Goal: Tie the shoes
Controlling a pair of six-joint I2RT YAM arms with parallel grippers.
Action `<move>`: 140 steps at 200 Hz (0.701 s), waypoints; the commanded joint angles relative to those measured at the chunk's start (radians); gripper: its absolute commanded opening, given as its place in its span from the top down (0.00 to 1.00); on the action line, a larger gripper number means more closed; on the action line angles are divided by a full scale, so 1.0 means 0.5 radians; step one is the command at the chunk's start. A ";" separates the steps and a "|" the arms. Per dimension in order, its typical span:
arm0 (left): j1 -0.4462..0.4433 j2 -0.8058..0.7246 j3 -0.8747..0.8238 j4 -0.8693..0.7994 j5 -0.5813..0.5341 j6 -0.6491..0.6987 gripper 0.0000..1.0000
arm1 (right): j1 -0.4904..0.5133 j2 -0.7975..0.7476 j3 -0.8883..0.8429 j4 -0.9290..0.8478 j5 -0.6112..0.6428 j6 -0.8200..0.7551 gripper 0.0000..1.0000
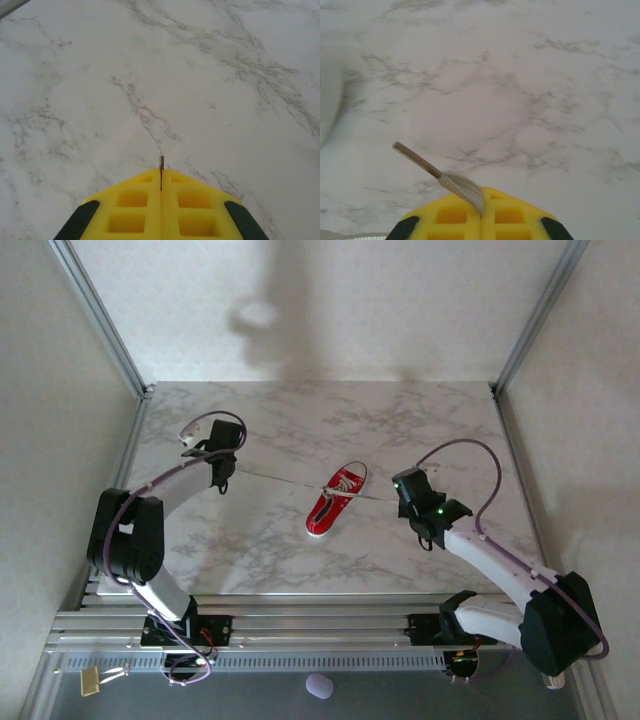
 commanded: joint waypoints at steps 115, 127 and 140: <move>0.199 0.302 0.205 0.074 -0.074 0.183 1.00 | -0.493 -0.598 -0.354 -0.191 -0.116 0.458 1.00; 0.206 0.339 0.234 0.046 -0.105 0.187 1.00 | -0.528 -0.626 -0.362 -0.206 -0.119 0.466 1.00; 0.206 0.364 0.245 0.039 -0.121 0.199 1.00 | -0.565 -0.647 -0.371 -0.210 -0.127 0.464 1.00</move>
